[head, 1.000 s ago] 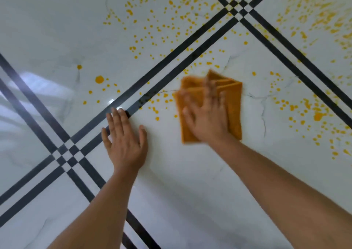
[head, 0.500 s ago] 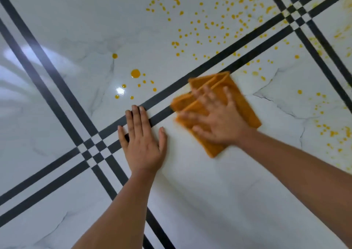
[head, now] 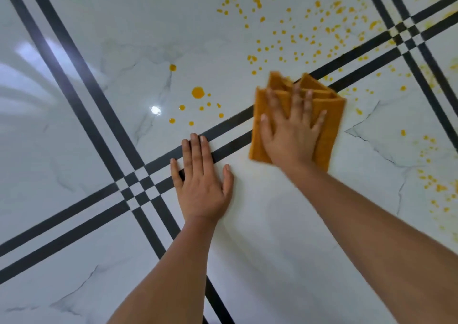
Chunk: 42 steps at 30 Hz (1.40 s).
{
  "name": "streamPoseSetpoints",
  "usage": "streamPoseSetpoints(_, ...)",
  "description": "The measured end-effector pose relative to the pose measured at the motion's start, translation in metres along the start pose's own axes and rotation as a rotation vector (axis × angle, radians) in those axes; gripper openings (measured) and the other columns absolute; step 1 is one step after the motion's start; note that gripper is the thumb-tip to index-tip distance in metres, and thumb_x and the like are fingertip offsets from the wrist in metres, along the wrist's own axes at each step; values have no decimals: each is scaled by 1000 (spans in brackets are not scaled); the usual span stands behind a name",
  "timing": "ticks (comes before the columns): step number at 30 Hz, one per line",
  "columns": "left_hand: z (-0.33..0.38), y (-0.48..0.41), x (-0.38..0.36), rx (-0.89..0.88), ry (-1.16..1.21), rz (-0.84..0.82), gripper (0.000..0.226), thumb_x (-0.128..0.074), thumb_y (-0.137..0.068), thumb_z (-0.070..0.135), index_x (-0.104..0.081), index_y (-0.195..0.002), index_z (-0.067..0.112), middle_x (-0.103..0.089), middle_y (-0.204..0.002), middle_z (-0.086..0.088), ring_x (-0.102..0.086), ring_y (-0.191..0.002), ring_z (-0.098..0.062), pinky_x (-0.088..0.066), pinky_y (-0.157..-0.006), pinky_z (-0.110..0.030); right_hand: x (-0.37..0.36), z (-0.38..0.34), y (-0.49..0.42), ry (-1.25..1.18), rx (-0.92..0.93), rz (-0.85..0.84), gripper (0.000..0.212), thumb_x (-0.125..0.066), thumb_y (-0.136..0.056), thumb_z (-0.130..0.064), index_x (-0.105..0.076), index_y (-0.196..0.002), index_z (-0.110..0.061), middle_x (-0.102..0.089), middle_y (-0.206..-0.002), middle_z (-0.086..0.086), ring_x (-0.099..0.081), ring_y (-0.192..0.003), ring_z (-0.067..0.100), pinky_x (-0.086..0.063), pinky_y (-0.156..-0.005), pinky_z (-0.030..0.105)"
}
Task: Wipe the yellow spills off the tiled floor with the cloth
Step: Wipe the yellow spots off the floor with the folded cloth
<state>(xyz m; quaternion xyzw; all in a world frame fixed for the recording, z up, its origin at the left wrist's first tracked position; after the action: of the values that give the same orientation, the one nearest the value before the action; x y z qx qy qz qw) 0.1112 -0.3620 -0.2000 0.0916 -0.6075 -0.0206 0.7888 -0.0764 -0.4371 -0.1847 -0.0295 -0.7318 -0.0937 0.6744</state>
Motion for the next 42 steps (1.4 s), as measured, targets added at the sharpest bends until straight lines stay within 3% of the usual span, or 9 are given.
streamPoseSetpoints(4,1,0,0,-17,2,-2,68,-23,-92,47,-9,-147,9,-5,-155,-2,2,-143,-14,5,-114,-43,-15,-24,45,170,985,-137,55,-23,-91,-56,-17,-145,-43,-17,-156,4,-15,-143,29,-10,-110,58)
streamPoseSetpoints(9,0,-1,1,-24,14,13,68,-23,-92,47,-7,-148,10,-3,-155,-3,4,-142,-14,7,-114,-42,0,12,-9,10,24,11,55,-23,-91,-53,-18,-145,-43,-18,-156,7,-15,-143,32,-11,-110,60)
streamPoseSetpoints(14,2,1,0,-33,-17,9,68,-22,-92,47,-8,-147,9,-10,-156,-6,0,-143,-17,6,-114,-43,-15,-7,56,117,808,-151,56,-13,-93,-57,-10,-146,-41,-16,-157,6,-12,-144,27,-12,-112,56)
streamPoseSetpoints(18,14,-1,-1,-93,-38,-23,64,-15,-92,44,4,-144,11,3,-155,-4,10,-141,-15,14,-112,-40,0,68,31,16,-26,18,65,-17,-92,-55,-5,-149,-26,-15,-156,16,-14,-143,33,-10,-112,55)
streamPoseSetpoints(23,60,9,-11,-254,-23,-107,63,-9,-90,45,9,-143,15,15,-150,0,17,-140,-13,17,-112,-36,-9,72,73,114,635,-105,62,-10,-93,-56,-8,-149,-29,-22,-154,11,-18,-142,28,-10,-112,51)
streamPoseSetpoints(27,100,14,-21,-322,-19,-113,63,-9,-90,45,8,-144,15,15,-150,1,15,-140,-12,15,-112,-37,3,141,48,-13,-81,1,63,-23,-91,-53,-19,-148,-27,-25,-154,11,-20,-142,30,-11,-111,54)
streamPoseSetpoints(31,149,14,-31,-397,-22,-111,63,-8,-90,46,7,-144,16,14,-150,2,13,-140,-12,16,-111,-35,-9,139,88,128,582,-91,60,-29,-89,-52,-23,-145,-33,-27,-153,5,-21,-142,26,-15,-110,53)
streamPoseSetpoints(36,232,24,-52,-538,-36,-160,66,-3,-88,48,8,-145,17,11,-154,1,17,-138,-10,17,-109,-35,13,254,62,-32,-278,29,57,-27,-89,-52,-23,-144,-39,-24,-155,3,-17,-143,28,-12,-109,60)
streamPoseSetpoints(42,295,31,-76,-576,-62,-206,70,4,-84,49,8,-147,18,10,-157,1,17,-140,-10,18,-109,-35,8,302,91,99,137,-25,57,-26,-89,-55,-17,-144,-43,-27,-154,1,-20,-142,27,-14,-108,60)
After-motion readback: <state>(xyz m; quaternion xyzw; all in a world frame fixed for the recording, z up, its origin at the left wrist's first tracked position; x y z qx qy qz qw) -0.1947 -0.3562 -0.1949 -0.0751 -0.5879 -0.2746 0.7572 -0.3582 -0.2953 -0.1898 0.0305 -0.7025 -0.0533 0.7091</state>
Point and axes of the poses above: each hand's wrist, its own y-axis away from the middle knuckle, its own x-axis out of the back of the hand, z = x × y, the point moved 9 cm from there along -y, towards the middle knuckle
